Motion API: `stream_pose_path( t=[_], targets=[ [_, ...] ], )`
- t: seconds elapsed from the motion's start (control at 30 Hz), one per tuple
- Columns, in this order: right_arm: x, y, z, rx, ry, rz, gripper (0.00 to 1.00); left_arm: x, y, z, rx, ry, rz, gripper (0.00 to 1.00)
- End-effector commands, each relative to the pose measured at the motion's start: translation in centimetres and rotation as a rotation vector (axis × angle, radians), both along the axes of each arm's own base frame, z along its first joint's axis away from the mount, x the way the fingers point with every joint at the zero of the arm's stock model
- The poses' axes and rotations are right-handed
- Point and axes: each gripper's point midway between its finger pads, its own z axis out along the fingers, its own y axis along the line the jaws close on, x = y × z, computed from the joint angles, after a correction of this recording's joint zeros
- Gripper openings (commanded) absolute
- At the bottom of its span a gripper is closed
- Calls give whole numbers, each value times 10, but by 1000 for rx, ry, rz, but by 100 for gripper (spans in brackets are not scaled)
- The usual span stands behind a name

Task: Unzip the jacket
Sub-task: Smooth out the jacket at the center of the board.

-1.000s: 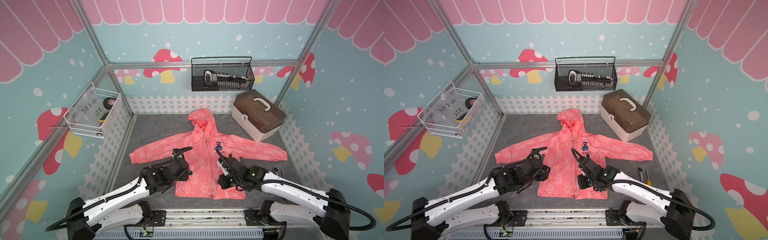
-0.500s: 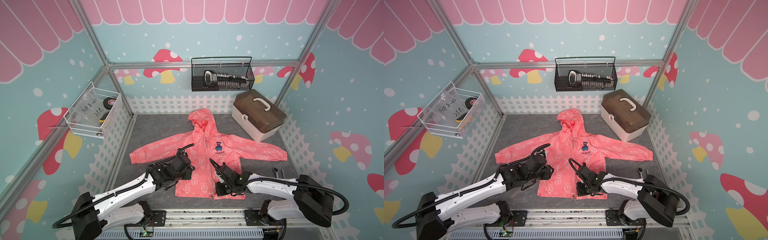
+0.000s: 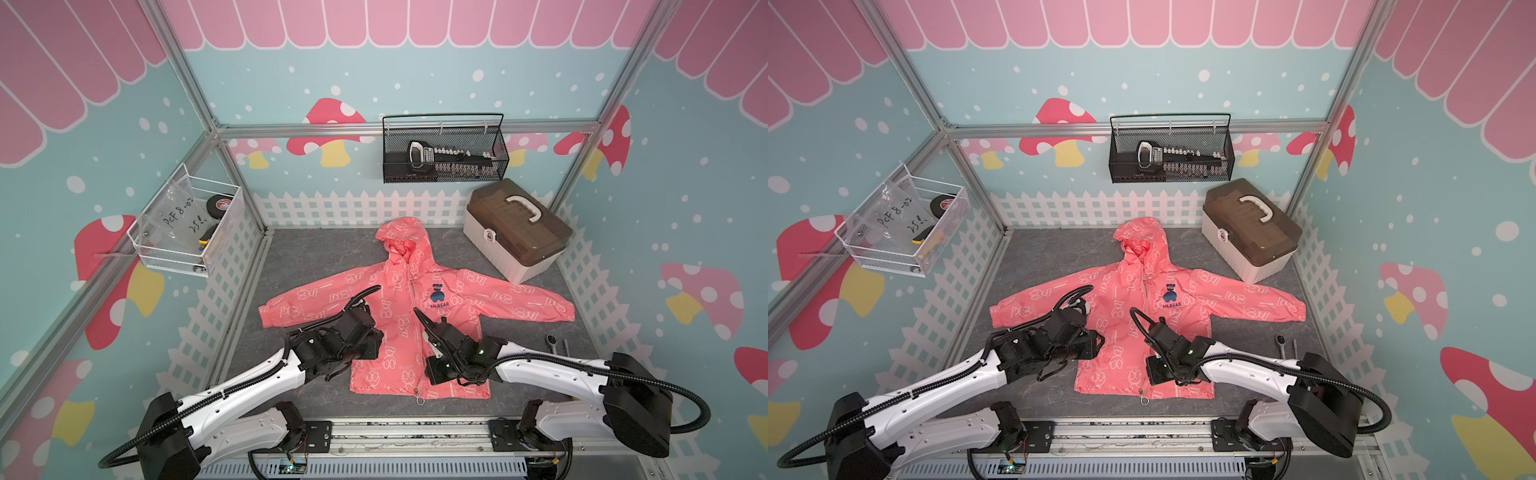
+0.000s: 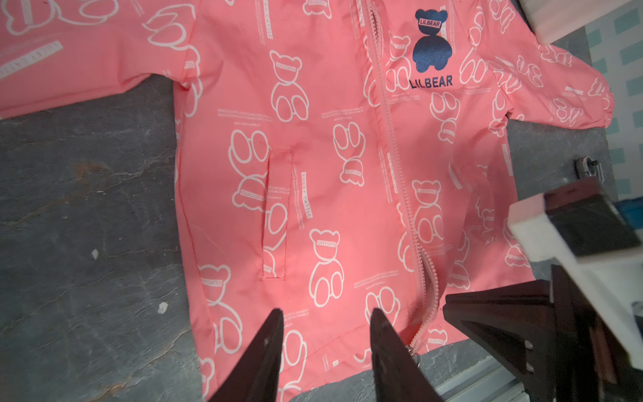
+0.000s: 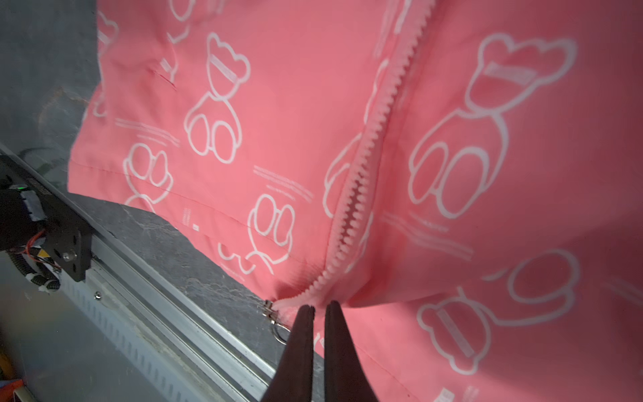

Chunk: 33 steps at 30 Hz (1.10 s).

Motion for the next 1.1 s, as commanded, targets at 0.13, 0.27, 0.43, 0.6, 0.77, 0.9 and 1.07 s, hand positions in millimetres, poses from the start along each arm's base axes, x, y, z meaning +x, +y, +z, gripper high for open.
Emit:
stream_pose_path(
  t=[0.13, 0.27, 0.43, 0.6, 0.77, 0.9, 1.07],
  targets=[
    [0, -2, -41, -72, 50, 15, 8, 4, 2, -2, 6, -12, -6, 43],
    [-2, -2, -66, -68, 65, 8, 8, 9, 5, -2, -8, -10, 9, 43],
    [-6, 8, -81, -69, 110, 40, 7, 15, 6, -5, -24, 1, 11, 43],
    [-23, -19, -92, -106, 160, -16, 7, 20, 8, -8, -8, 10, -4, 45],
    [-25, -46, -72, -182, 111, -21, 23, 26, 15, -12, -20, 23, 10, 46],
    [-13, -26, -31, -81, 33, 26, 42, 31, 5, -12, -71, 36, 8, 46],
    [-1, -29, 14, -25, -51, -36, 41, 36, -13, -16, -138, 72, -8, 43]
  ],
)
